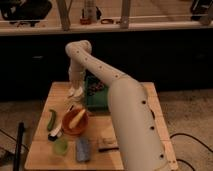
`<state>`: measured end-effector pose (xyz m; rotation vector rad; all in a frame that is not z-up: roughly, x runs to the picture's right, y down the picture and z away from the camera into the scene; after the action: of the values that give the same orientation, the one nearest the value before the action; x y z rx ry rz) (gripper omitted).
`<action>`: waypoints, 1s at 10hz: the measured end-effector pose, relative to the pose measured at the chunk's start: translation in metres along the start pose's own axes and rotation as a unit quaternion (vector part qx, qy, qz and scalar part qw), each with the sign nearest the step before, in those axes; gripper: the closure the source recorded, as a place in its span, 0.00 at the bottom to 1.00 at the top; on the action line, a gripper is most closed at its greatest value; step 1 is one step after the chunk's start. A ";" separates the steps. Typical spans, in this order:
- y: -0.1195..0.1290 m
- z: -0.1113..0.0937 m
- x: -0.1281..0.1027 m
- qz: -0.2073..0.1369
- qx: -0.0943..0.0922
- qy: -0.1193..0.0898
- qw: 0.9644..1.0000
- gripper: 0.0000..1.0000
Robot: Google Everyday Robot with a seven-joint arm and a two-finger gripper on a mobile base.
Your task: Place fork in paper cup
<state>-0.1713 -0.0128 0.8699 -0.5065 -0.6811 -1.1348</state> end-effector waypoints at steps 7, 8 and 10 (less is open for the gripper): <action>-0.001 0.004 0.004 -0.006 -0.001 -0.011 1.000 0.20; 0.000 0.004 0.004 -0.007 -0.001 -0.011 1.000 0.20; 0.001 0.004 0.005 -0.008 -0.001 -0.012 1.000 0.20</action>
<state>-0.1702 -0.0133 0.8762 -0.5177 -0.7062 -1.1468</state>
